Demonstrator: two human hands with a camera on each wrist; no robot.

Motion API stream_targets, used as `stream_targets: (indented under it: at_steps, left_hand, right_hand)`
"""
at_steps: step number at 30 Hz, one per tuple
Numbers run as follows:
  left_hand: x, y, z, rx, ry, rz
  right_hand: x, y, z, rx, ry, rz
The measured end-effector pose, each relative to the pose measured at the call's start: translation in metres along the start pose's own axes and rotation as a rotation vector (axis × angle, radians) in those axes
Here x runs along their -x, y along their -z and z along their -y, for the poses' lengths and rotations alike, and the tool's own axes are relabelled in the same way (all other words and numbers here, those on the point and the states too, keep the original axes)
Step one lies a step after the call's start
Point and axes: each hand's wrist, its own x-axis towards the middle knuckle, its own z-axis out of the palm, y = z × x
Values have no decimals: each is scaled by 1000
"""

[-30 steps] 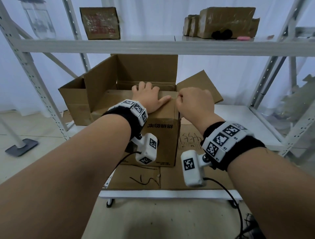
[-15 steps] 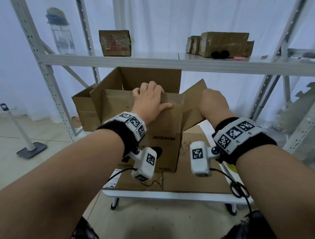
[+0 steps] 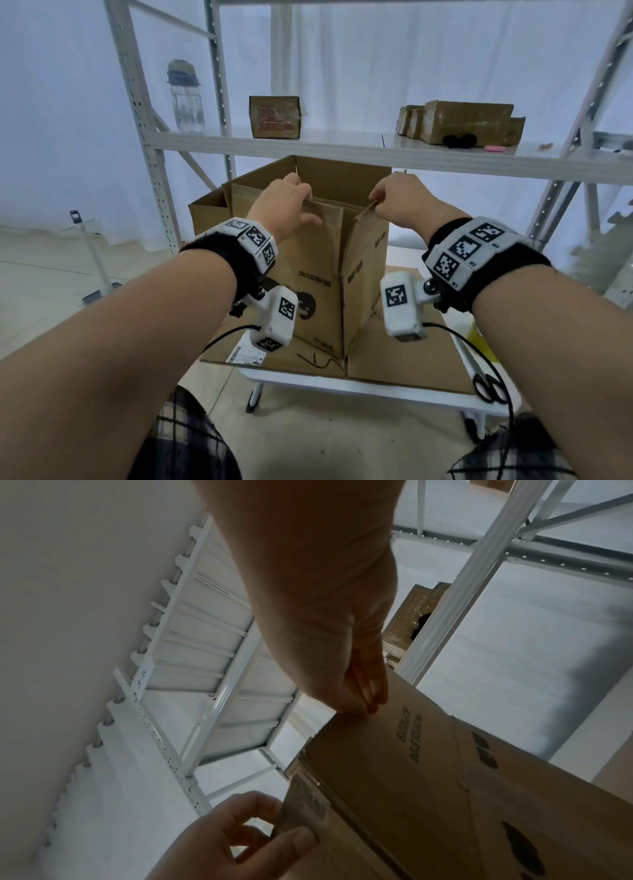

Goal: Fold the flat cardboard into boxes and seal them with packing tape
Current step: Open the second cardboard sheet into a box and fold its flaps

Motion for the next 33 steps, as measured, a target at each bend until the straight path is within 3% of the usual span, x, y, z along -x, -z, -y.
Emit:
stream_targets:
  at_steps: [8, 23, 28, 33]
  left_hand:
    - [7, 0, 0, 17, 2, 14]
    - [7, -1, 9, 62, 36, 24]
    - [9, 0, 17, 130, 49, 74]
    - [10, 9, 22, 209, 6, 208]
  right_hand:
    - [0, -6, 13, 227, 172, -51]
    - [2, -8, 10, 247, 138, 4]
    - [3, -13, 18, 313, 207, -22]
    - [0, -20, 28, 315, 234, -53]
